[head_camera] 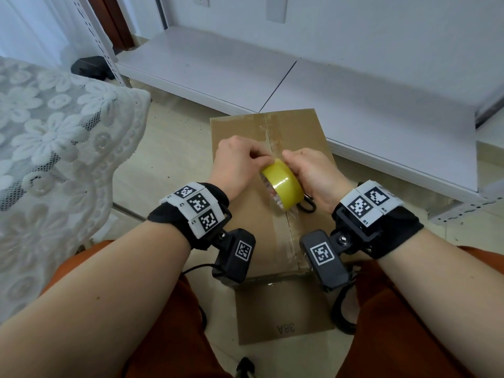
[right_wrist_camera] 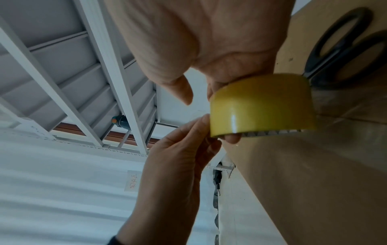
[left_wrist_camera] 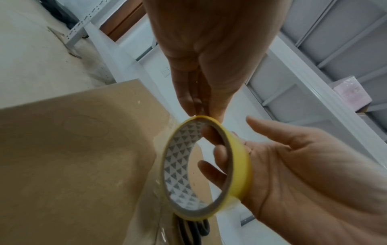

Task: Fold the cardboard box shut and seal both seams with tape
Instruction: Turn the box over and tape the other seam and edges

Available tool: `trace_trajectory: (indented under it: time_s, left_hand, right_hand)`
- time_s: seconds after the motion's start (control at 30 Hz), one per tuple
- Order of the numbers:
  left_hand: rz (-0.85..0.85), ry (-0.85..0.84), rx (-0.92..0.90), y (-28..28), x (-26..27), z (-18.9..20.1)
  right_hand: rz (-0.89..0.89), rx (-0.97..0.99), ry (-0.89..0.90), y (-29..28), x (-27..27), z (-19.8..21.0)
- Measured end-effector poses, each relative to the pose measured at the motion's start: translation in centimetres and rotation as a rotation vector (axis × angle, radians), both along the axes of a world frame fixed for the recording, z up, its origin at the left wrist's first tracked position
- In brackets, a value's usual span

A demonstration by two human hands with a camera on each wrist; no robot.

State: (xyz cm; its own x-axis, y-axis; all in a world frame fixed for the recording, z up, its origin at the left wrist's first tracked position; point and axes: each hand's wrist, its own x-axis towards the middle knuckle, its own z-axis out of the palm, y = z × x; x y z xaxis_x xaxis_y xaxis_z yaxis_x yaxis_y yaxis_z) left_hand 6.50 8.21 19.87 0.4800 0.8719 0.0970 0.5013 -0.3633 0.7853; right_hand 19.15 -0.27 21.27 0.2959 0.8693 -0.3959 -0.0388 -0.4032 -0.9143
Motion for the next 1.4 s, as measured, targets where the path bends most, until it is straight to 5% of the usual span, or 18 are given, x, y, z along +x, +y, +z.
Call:
trace_trajectory:
  time_s: [0.1,0.37,0.63,0.87,0.97,1.13,1.27,1.4]
  left_hand:
    - [0.029,-0.045,-0.08,0.2,-0.1,0.0]
    - [0.01,-0.109,-0.467,0.0,-0.3,-0.1]
    - [0.121,-0.182,-0.533,-0.5,-0.6,-0.1]
    - [0.321,-0.408,-0.818,-0.1,-1.1,0.2]
    - [0.352,-0.545,-0.973,-0.4,-1.2,0.6]
    - [0.33,-0.704,-1.133,-1.7,-0.5,0.6]
    - [0.348,-0.759,-1.194,-2.7,-0.1,0.2]
    - [0.328,-0.71,-1.181,-3.0,-0.2,-0.2]
  right_hand:
    - [0.032,0.029,0.089,-0.5,-0.1,0.3]
    - [0.374,-0.052,-0.142,-1.1,0.4,0.6]
    - [0.449,-0.023,-0.163,-1.0,0.6,0.2]
    - [0.275,0.152,-0.743,-1.1,1.4,-0.6]
    - [0.069,0.274,-0.615,-1.1,1.7,-1.1]
    - [-0.201,0.274,0.002,-1.0,0.3,-1.3]
    - [-0.234,0.22,0.356,-1.0,-0.1,-1.5]
    - [-0.228,0.155,0.502,-1.3,0.1,-2.4]
